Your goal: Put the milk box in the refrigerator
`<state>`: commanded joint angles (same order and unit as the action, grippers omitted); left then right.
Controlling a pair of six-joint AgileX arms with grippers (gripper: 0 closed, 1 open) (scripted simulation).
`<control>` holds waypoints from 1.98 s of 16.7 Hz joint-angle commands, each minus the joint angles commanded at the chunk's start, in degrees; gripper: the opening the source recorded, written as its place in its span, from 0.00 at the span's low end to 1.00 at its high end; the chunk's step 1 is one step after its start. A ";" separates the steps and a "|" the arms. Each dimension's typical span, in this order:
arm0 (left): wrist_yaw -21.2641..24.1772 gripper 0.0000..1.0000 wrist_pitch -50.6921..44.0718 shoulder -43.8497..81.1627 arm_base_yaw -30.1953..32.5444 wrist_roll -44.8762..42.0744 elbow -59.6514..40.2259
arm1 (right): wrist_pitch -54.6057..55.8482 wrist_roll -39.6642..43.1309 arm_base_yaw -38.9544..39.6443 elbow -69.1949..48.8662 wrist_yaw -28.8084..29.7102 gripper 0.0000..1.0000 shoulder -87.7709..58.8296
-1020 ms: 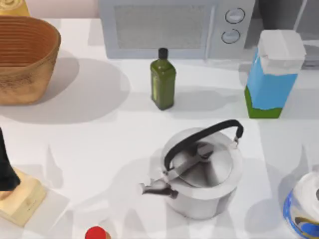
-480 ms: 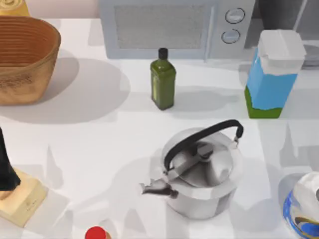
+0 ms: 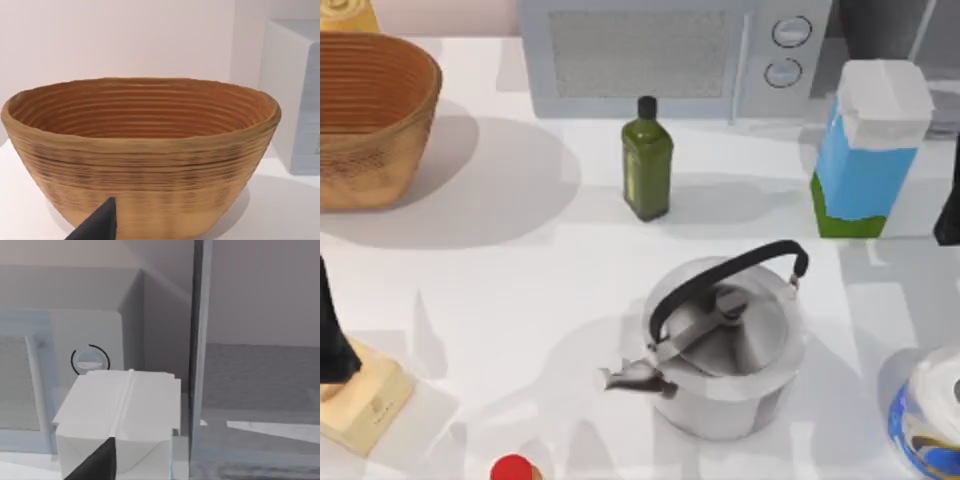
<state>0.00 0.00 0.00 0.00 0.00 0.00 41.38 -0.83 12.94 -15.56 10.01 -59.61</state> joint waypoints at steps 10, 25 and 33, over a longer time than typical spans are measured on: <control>0.00 1.00 0.00 0.00 0.00 0.00 0.00 | 28.94 -1.39 6.30 -10.77 9.89 1.00 -42.30; 0.00 1.00 0.00 0.00 0.00 0.00 0.00 | 42.86 -2.59 9.31 -16.08 14.22 1.00 -61.54; 0.00 1.00 0.00 0.00 0.00 0.00 0.00 | 36.97 -2.31 7.74 -21.80 12.42 1.00 -62.52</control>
<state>0.00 0.00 0.00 0.00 0.00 0.00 78.35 -3.15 20.69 -37.36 22.43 -122.13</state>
